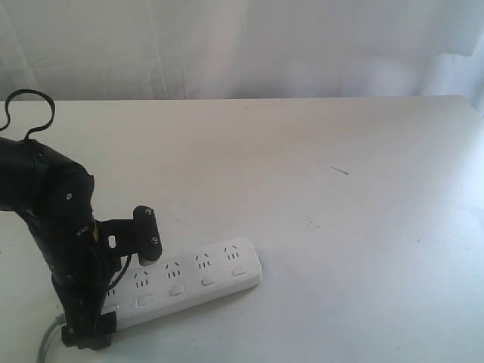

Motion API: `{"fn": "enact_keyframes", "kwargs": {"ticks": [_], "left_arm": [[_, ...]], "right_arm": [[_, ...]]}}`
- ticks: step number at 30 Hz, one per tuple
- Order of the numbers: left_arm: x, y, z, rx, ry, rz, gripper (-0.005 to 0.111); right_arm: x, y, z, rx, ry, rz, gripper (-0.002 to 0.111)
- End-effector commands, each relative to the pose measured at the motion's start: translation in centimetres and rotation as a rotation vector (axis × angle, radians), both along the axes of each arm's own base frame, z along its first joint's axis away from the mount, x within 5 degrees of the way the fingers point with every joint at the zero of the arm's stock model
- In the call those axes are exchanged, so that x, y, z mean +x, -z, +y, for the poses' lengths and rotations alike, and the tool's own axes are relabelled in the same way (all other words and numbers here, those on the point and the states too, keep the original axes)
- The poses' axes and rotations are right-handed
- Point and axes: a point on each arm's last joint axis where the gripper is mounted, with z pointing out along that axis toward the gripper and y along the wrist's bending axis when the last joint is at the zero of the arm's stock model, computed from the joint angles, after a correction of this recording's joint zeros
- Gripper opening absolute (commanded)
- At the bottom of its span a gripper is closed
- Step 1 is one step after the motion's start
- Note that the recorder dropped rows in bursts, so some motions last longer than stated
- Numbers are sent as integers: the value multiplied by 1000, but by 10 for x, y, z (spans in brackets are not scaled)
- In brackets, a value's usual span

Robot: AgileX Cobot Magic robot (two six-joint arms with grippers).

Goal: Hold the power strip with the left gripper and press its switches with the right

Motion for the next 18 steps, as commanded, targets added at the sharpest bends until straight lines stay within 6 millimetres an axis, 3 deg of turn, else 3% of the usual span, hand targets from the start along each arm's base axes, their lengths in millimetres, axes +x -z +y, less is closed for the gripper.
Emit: {"fn": "enact_keyframes", "kwargs": {"ticks": [1,18], "left_arm": [[0,5,12,47,2,15,105],[-1,7,11,32,-26,28,105]], "right_arm": [[0,0,0,3,1,-8,0],[0,0,0,3,1,-8,0]]}}
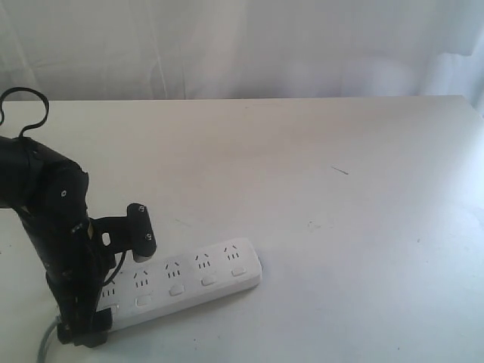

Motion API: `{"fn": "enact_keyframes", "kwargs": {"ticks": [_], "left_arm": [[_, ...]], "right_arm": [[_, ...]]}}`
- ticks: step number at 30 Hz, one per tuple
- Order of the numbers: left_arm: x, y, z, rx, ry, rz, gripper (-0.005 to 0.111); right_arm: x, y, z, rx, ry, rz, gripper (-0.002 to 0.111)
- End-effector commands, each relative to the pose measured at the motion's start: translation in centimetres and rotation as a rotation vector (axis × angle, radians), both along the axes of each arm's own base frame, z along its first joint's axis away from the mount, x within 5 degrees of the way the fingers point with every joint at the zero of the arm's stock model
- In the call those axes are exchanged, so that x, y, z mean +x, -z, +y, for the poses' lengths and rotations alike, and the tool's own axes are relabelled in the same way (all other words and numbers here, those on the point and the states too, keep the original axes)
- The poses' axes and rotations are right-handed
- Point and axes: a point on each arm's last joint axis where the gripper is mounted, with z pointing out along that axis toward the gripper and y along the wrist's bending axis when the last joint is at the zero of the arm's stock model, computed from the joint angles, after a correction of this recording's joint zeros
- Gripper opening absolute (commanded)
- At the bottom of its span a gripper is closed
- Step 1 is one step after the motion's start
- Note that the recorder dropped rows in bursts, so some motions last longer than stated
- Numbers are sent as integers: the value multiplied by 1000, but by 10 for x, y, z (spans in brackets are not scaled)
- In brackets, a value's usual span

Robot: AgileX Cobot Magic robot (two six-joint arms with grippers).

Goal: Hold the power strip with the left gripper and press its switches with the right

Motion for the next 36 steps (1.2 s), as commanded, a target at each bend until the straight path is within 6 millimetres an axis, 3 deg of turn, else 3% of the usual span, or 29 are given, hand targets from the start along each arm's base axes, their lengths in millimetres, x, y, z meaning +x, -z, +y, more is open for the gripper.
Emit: {"fn": "enact_keyframes", "kwargs": {"ticks": [1,7,9,12,17,27,32,36], "left_arm": [[-3,8,5,23,0,30,105],[0,8,3,1,-15,3,104],[1,8,2,-9,-17,-11,95],[4,8,0,-27,-20,-40,68],[8,7,-2,-51,-13,-89,0],[16,6,-6,-92,11,-180,1],[14,27,-6,-38,132,-93,1],[13,30,-16,-45,200,-109,1]], "right_arm": [[0,0,0,3,1,-8,0],[0,0,0,3,1,-8,0],[0,0,0,3,1,-8,0],[0,0,0,3,1,-8,0],[0,0,0,3,1,-8,0],[0,0,0,3,1,-8,0],[0,0,0,19,5,-7,0],[0,0,0,7,5,-7,0]]}}
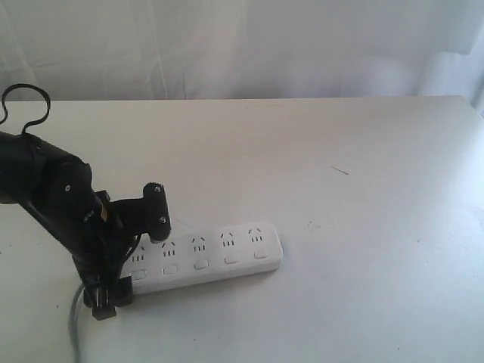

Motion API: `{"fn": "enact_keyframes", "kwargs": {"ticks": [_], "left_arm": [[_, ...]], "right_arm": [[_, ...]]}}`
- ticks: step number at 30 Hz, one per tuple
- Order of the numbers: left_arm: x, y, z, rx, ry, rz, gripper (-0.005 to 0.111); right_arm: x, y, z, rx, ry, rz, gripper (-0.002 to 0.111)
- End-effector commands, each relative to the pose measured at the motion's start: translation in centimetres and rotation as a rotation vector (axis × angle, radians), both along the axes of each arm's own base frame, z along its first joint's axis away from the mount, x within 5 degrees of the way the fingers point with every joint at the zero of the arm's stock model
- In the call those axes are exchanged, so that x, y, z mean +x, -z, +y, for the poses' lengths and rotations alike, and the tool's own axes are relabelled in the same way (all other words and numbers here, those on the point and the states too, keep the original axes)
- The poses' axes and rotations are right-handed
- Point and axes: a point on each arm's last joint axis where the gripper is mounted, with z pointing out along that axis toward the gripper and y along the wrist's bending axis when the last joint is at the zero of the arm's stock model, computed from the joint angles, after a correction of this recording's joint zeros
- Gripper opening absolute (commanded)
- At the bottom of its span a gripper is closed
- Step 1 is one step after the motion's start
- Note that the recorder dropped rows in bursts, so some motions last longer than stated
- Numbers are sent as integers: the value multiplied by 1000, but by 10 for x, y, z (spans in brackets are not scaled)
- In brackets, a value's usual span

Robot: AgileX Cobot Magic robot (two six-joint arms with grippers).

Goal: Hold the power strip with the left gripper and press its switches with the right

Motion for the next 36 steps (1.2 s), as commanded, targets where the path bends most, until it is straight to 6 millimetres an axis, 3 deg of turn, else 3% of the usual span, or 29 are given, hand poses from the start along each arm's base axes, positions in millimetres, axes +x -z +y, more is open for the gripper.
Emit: {"fn": "enact_keyframes", "kwargs": {"ticks": [1,6,14,18,22,25,31,36], "left_arm": [[-7,26,-11,42,119,28,1],[-15,25,-26,49,215,20,1],[-16,26,-27,29,189,32,1],[-19,26,-27,23,175,66,1],[-22,27,-25,47,207,105,1],[-23,27,-25,48,206,111,1],[-24,27,-27,30,185,119,1],[-24,27,-27,24,176,121,1]], "right_arm": [[0,0,-1,-24,3,-7,0],[0,0,-2,-59,3,-6,0],[0,0,-2,-68,2,-8,0],[2,-8,-6,-302,-6,-99,0],[3,-21,-6,-341,10,-238,0],[3,-31,-5,-148,41,-355,0],[0,-48,-10,521,107,-544,0],[-4,-58,-13,594,105,-664,0]]}}
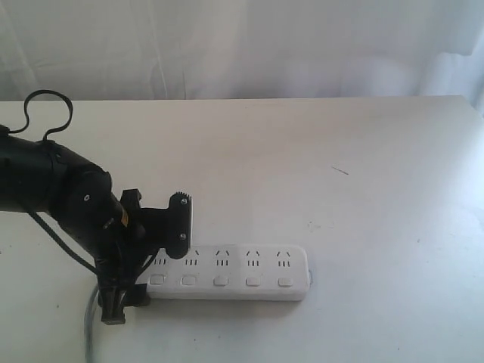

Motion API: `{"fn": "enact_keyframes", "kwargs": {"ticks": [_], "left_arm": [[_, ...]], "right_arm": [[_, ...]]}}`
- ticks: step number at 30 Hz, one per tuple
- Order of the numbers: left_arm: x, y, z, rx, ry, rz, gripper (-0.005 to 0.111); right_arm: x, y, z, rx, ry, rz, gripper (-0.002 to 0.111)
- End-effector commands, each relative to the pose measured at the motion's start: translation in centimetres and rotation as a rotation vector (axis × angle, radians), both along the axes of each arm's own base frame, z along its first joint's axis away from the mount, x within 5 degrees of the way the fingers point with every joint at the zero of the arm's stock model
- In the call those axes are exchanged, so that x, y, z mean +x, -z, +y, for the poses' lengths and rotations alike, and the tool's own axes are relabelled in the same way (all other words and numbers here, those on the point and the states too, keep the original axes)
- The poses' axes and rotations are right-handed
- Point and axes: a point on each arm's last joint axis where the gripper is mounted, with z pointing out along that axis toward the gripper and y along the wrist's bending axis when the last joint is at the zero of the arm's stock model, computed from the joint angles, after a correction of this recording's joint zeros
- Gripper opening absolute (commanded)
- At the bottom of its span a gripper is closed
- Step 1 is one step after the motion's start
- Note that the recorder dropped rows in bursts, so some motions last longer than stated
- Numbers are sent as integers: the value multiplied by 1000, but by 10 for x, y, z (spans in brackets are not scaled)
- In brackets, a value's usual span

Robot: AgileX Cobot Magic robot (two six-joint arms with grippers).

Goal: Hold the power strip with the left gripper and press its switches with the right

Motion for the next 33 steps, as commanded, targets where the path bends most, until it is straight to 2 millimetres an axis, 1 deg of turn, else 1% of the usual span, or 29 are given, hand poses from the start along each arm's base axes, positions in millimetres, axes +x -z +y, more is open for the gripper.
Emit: {"fn": "enact_keyframes", "kwargs": {"ticks": [1,4,8,9,11,12,13,14,15,17,19,20,21,23,24,25,28,31,33], "left_arm": [[-17,28,1,35,-50,169,1],[-17,28,0,28,-58,173,1],[-17,28,0,27,-63,180,1],[-18,28,0,29,-63,184,1],[-18,28,1,32,-63,190,1],[-19,28,0,26,-73,199,1],[-20,28,0,18,-83,206,1],[-20,28,0,16,-88,213,1],[-20,28,-1,13,-92,215,1],[-21,28,-1,13,-96,226,1],[-23,28,0,19,-98,241,1],[-23,28,0,21,-99,248,1],[-24,28,0,25,-99,255,1],[-24,28,1,28,-98,261,1],[-25,28,1,30,-98,266,1],[-25,28,1,30,-98,266,1],[-27,28,1,34,-103,285,1],[-30,28,-1,43,-98,307,1],[-32,28,-4,47,-84,311,1]], "right_arm": [[-4,-9,-3,76,11,-123,0],[-6,-13,-5,181,-15,-186,0],[-7,-15,-5,485,-139,-245,0],[-10,-20,-3,461,-166,-298,0],[-19,-34,8,213,-219,-447,0],[-26,-40,16,75,-261,-532,0],[-33,-50,26,-61,-313,-609,0],[-39,-56,34,-170,-358,-648,0],[-45,-65,46,-337,-411,-657,0],[-46,-75,59,-516,-495,-580,0],[-42,-83,73,-787,-590,-447,0],[-39,-88,75,-817,-627,-395,0],[-34,-89,78,-876,-700,-296,0],[-27,-95,81,-921,-802,-182,0],[-23,-97,82,-911,-861,-113,0],[-20,-100,84,-879,-909,-89,0],[-7,-100,87,-813,-1049,-13,0],[6,-94,89,-730,-1159,74,0],[16,-90,89,-697,-1190,117,0]]}}
